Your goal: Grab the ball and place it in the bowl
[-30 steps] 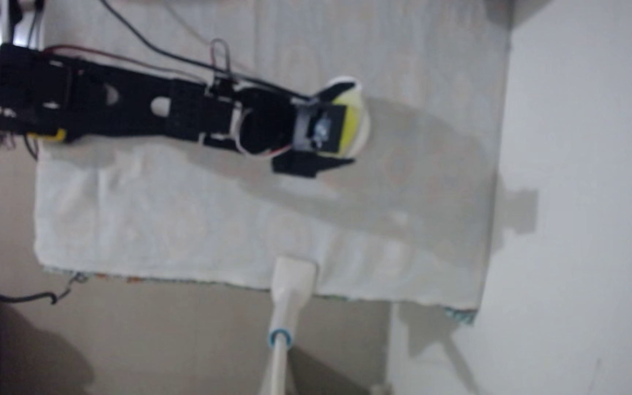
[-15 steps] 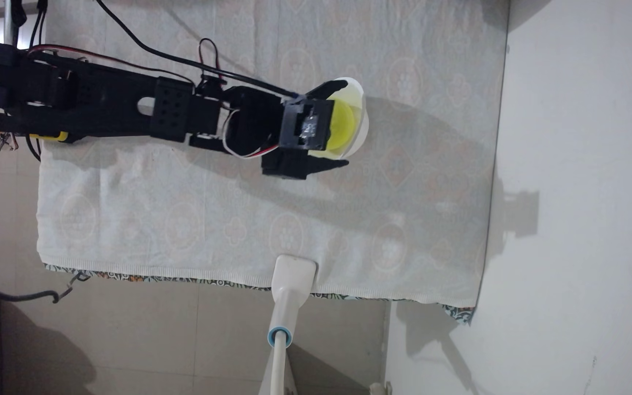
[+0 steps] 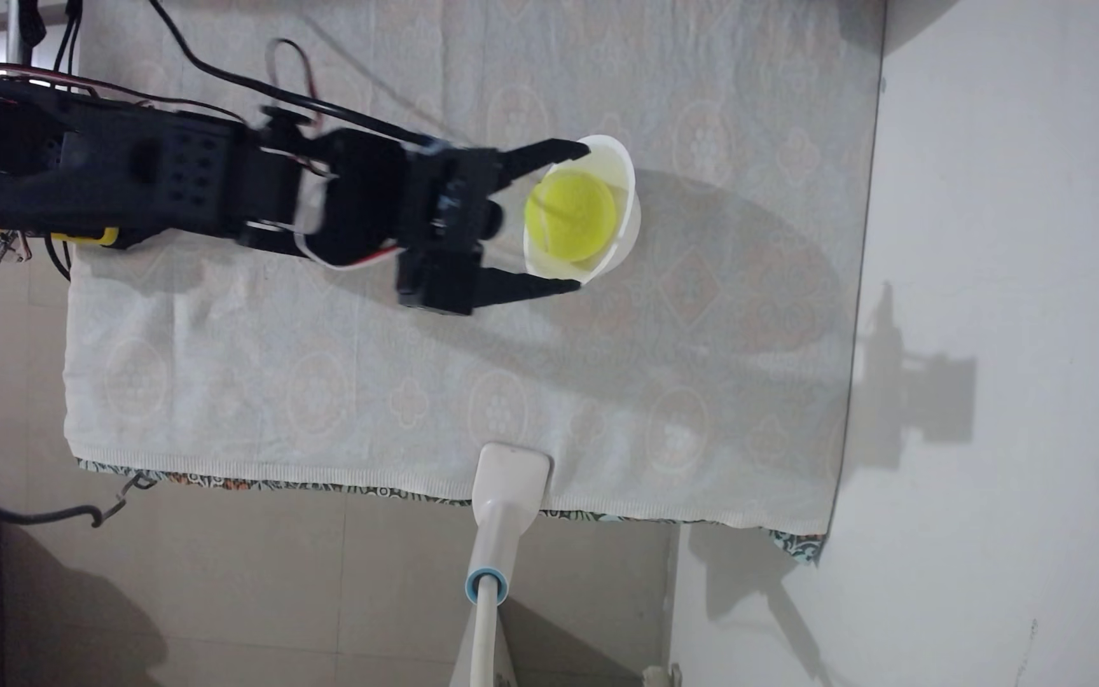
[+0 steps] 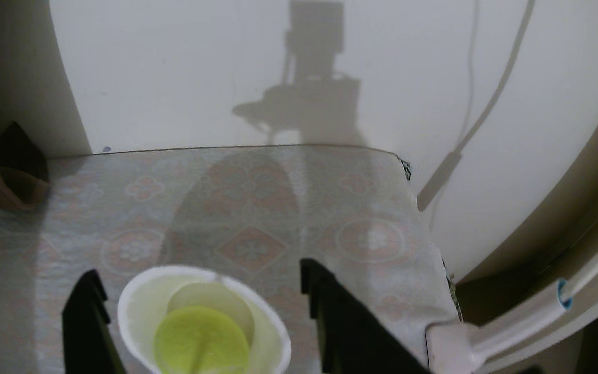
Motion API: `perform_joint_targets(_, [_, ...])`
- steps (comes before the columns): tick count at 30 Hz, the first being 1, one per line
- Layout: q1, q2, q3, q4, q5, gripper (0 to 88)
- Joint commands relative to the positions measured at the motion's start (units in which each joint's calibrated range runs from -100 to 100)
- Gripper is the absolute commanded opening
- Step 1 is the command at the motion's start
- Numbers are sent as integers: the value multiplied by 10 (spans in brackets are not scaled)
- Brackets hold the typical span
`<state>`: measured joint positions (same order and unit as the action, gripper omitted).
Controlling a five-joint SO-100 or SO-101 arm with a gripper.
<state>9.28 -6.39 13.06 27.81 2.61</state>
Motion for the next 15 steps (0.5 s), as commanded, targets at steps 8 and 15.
perform_joint_targets(8, [-54,-215,98,61,-13,288])
perform_joint_targets(15, [-85,-337,220,76,-16,249])
